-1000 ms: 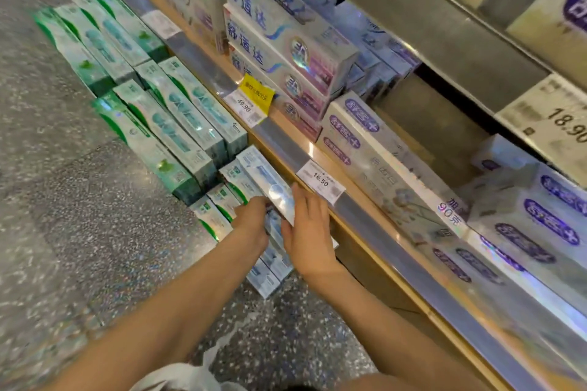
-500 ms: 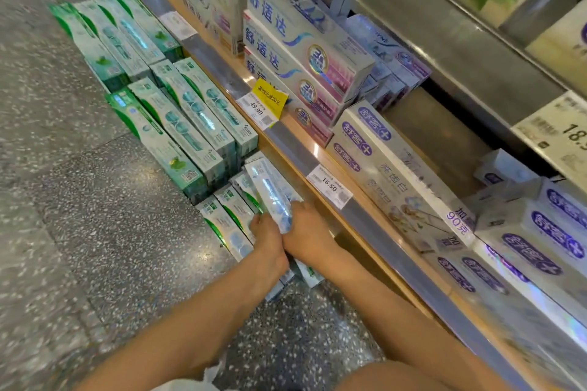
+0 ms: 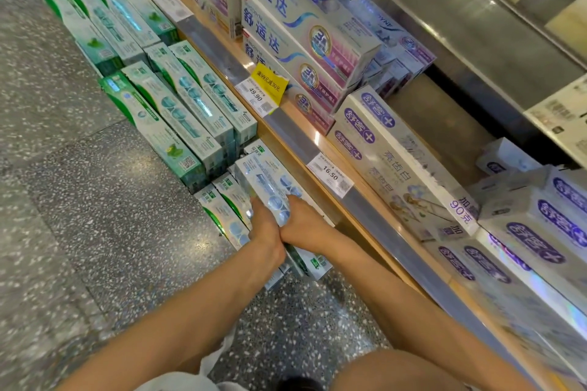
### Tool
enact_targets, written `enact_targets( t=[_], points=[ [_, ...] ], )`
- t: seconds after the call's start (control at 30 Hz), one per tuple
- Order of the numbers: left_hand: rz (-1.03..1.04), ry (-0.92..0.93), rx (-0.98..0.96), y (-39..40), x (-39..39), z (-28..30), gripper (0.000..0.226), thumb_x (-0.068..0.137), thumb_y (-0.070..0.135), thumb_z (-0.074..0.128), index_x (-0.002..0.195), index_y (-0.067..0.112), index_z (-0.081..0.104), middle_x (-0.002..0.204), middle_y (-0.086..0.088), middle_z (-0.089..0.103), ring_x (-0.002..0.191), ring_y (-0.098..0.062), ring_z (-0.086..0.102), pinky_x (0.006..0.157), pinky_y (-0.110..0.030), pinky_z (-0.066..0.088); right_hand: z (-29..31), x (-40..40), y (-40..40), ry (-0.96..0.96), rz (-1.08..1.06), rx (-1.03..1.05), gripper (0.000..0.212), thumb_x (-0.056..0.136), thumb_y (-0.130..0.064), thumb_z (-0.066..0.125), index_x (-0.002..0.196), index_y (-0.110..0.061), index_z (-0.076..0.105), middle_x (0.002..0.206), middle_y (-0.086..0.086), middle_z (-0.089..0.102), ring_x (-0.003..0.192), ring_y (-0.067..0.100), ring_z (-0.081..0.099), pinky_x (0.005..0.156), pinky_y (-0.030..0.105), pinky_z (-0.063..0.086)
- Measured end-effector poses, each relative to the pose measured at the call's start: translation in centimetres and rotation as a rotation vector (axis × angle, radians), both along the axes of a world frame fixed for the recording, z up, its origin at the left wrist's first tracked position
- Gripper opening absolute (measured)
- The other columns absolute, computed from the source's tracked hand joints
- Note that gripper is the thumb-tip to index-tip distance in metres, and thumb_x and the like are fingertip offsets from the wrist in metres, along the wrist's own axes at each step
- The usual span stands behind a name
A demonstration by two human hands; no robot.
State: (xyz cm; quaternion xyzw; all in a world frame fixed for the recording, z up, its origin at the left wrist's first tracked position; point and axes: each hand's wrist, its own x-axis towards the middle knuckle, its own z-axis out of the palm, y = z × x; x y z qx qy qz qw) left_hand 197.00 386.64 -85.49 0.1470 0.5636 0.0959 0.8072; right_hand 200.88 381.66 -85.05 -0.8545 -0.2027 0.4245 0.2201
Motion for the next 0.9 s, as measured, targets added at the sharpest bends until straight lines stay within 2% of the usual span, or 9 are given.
enact_targets(
  t=[0.1,0.17,0.33,0.4,0.47,0.6,0.73,0.83,0.9],
  points=[
    [-0.063,0.032,0.054,-0.2,0.1,0.2,0.033,0.1,0.046,0.035,0.108,0.023,0.058,0.093,0.003,0.064,0.081,-0.013,0.06,0.068,-0.022,0.051,1.2,0.2,-0.1,0.16,-0.089,0.066,0.054,0.078,-0.008,0.066,0.129,-0.017,0.049,0.119,0.003,0.063,0.107,0.016,0.06,0.097,0.034,0.048],
    [-0.096,0.043,0.06,-0.2,-0.1,0.3,0.03,0.099,0.047,0.034,0.102,0.026,0.056,0.08,0.007,0.059,0.069,-0.009,0.054,0.052,-0.02,0.043,1.9,0.2,-0.2,0.208,-0.134,0.101,0.051,0.08,0.0,0.064,0.127,-0.014,0.052,0.119,0.005,0.064,0.108,0.018,0.06,0.096,0.03,0.047],
    [-0.187,0.065,0.075,0.1,-1.1,3.1,0.048,0.099,0.051,0.033,0.124,0.017,0.056,0.112,-0.017,0.063,0.08,-0.015,0.061,0.053,-0.025,0.045,5.7,-1.5,-0.6,0.221,-0.173,0.189,0.055,0.081,0.009,0.059,0.13,-0.014,0.049,0.121,0.004,0.061,0.108,0.012,0.057,0.089,0.021,0.043],
    [-0.216,0.07,0.102,0.5,-1.6,7.0,0.051,0.099,0.049,0.032,0.13,0.015,0.054,0.118,-0.028,0.056,0.067,-0.014,0.058,0.05,-0.024,0.043,9.1,-1.9,-0.2,0.219,-0.174,0.21,0.06,0.079,0.009,0.061,0.132,-0.015,0.048,0.123,0.003,0.061,0.111,0.012,0.057,0.097,0.026,0.044],
    [-0.249,0.078,0.171,1.5,-1.8,11.9,0.051,0.098,0.052,0.032,0.129,0.018,0.054,0.115,-0.024,0.061,0.071,-0.017,0.06,0.052,-0.024,0.045,14.1,-2.0,0.5,0.224,-0.174,0.238,0.06,0.076,0.005,0.063,0.131,-0.016,0.05,0.12,0.003,0.064,0.11,0.014,0.06,0.099,0.034,0.046],
    [-0.175,0.009,0.171,4.2,-1.1,24.5,0.065,0.091,0.066,0.032,0.135,0.02,0.046,0.138,-0.013,0.049,0.114,-0.026,0.056,0.082,-0.036,0.051,27.5,-0.9,3.2,0.179,-0.132,0.254,0.05,0.077,0.004,0.062,0.121,-0.016,0.055,0.113,0.007,0.066,0.104,0.019,0.063,0.095,0.037,0.049],
    [0.015,-0.073,0.186,7.5,-0.6,41.1,0.057,0.094,0.061,0.034,0.128,0.019,0.051,0.119,-0.002,0.063,0.103,-0.02,0.062,0.085,-0.035,0.052,44.2,0.0,6.6,0.131,-0.015,0.323,0.04,0.079,-0.002,0.066,0.114,-0.016,0.054,0.102,0.001,0.066,0.095,0.016,0.063,0.087,0.028,0.052],
    [0.096,-0.177,0.237,9.6,-1.0,55.0,0.054,0.098,0.055,0.028,0.126,0.017,0.053,0.116,-0.002,0.062,0.101,-0.02,0.06,0.081,-0.031,0.051,58.2,-0.2,9.0,0.02,0.12,0.377,0.056,0.068,-0.014,0.07,0.121,-0.008,0.055,0.109,0.011,0.067,0.096,0.022,0.063,0.086,0.03,0.052],
    [0.171,-0.224,0.299,10.6,-1.4,64.5,0.049,0.101,0.048,0.027,0.127,0.017,0.054,0.101,-0.006,0.064,0.085,-0.015,0.062,0.067,-0.022,0.05,67.4,-0.7,10.3,-0.036,0.219,0.434,0.051,0.073,-0.01,0.068,0.122,-0.006,0.057,0.11,0.013,0.067,0.095,0.022,0.063,0.074,0.02,0.051]
  ],
)
